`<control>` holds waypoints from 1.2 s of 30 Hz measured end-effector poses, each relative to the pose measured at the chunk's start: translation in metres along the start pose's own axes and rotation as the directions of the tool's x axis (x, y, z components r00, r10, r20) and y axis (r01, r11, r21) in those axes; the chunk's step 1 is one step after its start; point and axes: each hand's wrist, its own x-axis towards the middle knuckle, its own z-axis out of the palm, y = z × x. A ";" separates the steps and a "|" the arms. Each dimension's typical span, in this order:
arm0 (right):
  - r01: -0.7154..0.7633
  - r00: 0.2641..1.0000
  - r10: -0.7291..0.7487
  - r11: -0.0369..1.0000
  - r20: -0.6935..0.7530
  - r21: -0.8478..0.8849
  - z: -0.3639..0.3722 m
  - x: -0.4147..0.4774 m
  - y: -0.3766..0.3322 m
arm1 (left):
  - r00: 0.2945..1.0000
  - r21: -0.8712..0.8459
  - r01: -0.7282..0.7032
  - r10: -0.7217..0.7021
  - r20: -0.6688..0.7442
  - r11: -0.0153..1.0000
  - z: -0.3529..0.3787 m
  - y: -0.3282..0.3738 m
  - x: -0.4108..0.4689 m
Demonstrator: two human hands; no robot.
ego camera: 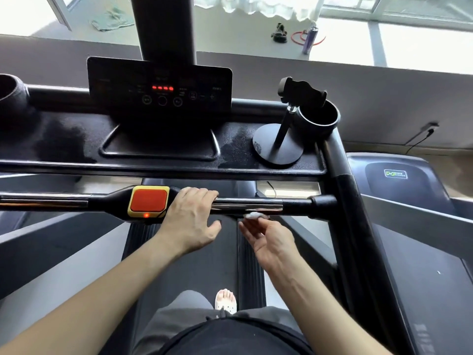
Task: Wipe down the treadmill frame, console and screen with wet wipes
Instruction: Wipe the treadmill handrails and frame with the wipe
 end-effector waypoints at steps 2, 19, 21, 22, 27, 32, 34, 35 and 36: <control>-0.003 0.999 0.003 1.000 -0.052 0.014 -0.008 0.005 -0.010 | 1.000 0.003 -0.007 0.007 0.005 1.000 -0.001 -0.001 0.000; -0.009 0.989 0.029 0.991 -0.147 0.133 -0.015 0.022 -0.028 | 0.999 0.026 -0.033 0.033 -0.003 0.999 -0.001 0.000 0.000; -0.059 0.994 0.059 0.998 -0.092 0.003 -0.004 0.018 -0.016 | 0.999 0.024 -0.033 0.033 0.005 0.999 -0.002 0.000 -0.001; -0.088 0.994 0.085 0.995 -0.072 -0.039 0.001 0.016 -0.011 | 0.999 0.025 -0.032 0.031 0.010 0.999 -0.003 0.000 -0.001; -0.041 0.988 0.055 0.995 -0.144 0.094 -0.019 0.021 -0.036 | 0.999 0.023 -0.023 0.021 0.049 0.999 -0.004 0.000 0.001; 0.001 0.988 0.011 0.997 -0.152 0.078 -0.013 0.027 -0.026 | 0.998 0.040 -0.014 0.011 0.065 0.999 -0.006 0.002 0.001; -0.049 0.994 0.051 0.998 -0.096 0.028 0.000 0.026 -0.010 | 0.998 0.049 -0.018 0.015 0.068 0.999 -0.006 0.001 0.001; -0.067 0.996 0.067 0.998 -0.067 0.009 0.005 0.025 -0.004 | 0.997 0.051 -0.020 0.016 0.073 0.998 -0.006 0.001 0.001; -0.078 0.996 0.077 0.997 -0.043 -0.010 0.007 0.024 -0.002 | 0.997 0.052 -0.020 0.016 0.078 0.998 -0.006 0.001 0.001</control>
